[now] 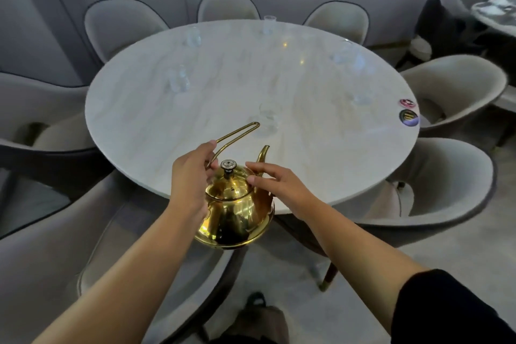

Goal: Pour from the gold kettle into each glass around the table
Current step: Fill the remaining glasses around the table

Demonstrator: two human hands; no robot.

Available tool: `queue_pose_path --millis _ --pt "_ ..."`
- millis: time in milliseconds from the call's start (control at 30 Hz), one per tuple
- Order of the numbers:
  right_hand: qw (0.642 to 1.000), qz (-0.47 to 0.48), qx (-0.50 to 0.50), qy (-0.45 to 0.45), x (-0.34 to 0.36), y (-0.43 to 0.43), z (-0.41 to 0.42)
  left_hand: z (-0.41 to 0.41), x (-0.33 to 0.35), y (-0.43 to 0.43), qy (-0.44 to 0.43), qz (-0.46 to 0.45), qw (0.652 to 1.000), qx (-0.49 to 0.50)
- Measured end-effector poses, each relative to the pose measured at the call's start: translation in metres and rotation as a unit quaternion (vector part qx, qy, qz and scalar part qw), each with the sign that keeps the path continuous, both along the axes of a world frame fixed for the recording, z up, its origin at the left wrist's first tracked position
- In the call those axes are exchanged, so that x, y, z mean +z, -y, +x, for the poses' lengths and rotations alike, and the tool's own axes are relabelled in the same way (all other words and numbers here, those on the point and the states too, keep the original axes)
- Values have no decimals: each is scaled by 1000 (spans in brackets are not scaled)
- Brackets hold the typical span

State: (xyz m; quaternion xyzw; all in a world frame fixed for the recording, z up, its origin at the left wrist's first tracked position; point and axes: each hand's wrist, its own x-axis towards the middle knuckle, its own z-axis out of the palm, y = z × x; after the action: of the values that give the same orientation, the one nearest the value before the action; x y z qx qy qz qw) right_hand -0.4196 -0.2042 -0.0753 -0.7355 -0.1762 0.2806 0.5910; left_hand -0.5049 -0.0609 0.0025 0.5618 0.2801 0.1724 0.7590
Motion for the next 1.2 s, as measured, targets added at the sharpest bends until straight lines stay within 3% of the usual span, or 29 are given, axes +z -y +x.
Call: queue_pose_path --millis 367,767,1200 --pt "996 14 83 15 19 -47 142 119 14 -30 33 17 996 81" --pt "993 55 99 32 52 -89 299 268 48 -66 50 47 991 115" --pt "997 51 60 10 16 -124 483 461 4 -97 21 39 993 113"
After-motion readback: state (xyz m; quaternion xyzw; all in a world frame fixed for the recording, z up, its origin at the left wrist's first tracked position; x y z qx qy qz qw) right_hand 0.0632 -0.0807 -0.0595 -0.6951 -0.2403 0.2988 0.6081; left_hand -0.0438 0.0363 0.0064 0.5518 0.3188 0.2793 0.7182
